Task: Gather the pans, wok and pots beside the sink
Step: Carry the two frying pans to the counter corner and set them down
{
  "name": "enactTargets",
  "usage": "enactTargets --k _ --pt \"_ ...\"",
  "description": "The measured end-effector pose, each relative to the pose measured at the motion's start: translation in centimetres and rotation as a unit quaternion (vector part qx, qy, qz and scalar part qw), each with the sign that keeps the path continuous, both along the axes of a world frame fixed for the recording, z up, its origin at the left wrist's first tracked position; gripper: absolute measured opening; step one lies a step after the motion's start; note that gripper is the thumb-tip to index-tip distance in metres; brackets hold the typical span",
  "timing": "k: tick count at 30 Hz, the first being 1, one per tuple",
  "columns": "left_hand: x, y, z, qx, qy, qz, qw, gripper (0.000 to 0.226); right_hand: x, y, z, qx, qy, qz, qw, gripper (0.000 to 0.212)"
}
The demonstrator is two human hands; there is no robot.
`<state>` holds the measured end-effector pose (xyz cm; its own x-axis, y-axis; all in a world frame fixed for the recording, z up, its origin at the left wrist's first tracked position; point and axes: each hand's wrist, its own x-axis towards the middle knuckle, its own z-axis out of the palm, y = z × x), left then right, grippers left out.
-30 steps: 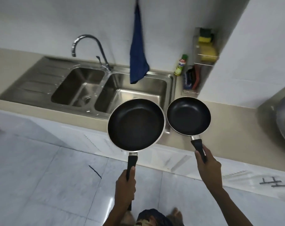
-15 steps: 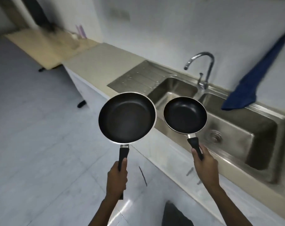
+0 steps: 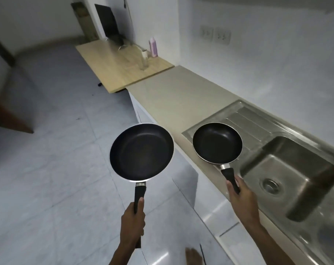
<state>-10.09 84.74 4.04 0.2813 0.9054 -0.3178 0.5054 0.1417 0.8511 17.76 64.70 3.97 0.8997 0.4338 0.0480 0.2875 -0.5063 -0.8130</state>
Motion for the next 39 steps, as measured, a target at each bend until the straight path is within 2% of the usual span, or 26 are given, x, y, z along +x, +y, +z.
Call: enactTargets --k 11,14,20,26,32,39 --pt "9.0 24.2 -1.1 0.005 0.016 -0.002 1.000 0.057 8.2 26.1 -0.2 0.007 0.000 -0.023 1.000 0.031" --pt "11.8 32.5 -1.6 0.007 0.011 -0.029 1.000 0.054 9.9 33.3 -1.0 0.010 0.001 -0.047 0.999 0.027" --pt "17.1 47.6 -0.4 0.029 0.038 -0.102 0.994 0.054 12.1 45.3 -1.1 0.011 0.029 -0.124 0.992 0.036" --pt "23.8 58.4 -0.6 0.038 0.055 -0.167 0.984 0.052 15.3 54.2 -1.2 0.000 0.039 -0.192 0.981 0.035" --pt "33.3 66.8 -1.7 0.031 0.050 -0.235 0.970 0.052 21.9 62.9 -3.4 0.016 0.056 -0.245 0.968 0.036" --pt "44.2 75.7 -1.8 0.028 0.073 -0.308 0.948 0.051 27.1 69.7 -4.5 0.019 0.098 -0.332 0.938 0.037"
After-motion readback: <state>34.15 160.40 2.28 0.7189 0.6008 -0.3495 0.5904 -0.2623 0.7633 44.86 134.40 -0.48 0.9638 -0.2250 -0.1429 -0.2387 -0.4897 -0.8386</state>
